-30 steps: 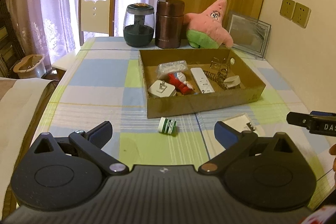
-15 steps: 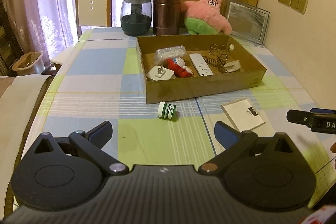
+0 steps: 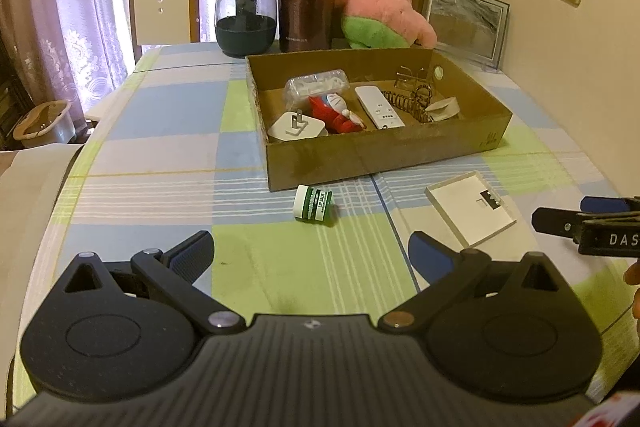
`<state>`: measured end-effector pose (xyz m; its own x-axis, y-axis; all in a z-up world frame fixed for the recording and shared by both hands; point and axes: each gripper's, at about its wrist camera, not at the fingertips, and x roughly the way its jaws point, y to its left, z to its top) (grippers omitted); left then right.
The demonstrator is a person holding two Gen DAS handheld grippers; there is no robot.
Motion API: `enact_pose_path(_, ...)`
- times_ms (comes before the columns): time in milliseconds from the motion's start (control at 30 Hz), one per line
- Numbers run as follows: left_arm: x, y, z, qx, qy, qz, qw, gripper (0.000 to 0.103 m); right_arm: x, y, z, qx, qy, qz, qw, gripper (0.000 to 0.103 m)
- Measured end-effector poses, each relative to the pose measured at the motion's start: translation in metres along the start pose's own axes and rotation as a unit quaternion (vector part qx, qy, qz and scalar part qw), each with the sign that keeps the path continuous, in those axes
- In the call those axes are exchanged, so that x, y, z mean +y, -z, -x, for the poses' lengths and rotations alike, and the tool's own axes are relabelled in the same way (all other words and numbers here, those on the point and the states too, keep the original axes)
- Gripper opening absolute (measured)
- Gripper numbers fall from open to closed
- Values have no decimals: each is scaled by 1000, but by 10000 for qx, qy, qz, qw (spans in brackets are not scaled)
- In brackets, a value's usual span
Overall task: Organize rigid objects
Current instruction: 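Move both tools back toward the green lip balm and white plastic tray, then grasp the white plastic tray edge with the right tool while the left tool grasps the green lip balm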
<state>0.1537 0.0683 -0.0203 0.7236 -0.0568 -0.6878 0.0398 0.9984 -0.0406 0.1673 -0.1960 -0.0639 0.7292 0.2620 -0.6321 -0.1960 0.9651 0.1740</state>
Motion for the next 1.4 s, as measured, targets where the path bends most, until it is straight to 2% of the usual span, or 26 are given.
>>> enact_pose_path(300,4,1,-24,34,103,-78,9999,102,7,10,-21,-160,-46,367,9992,94)
enact_pose_path(667,8,1,-51,52,219,-142,9996,102,15,15,-57,-130,20,950,9954,94)
enact_pose_path(1400,14,0,-85,128,414,-39,9991,102,6,5,-112,180,23,882,9959,97)
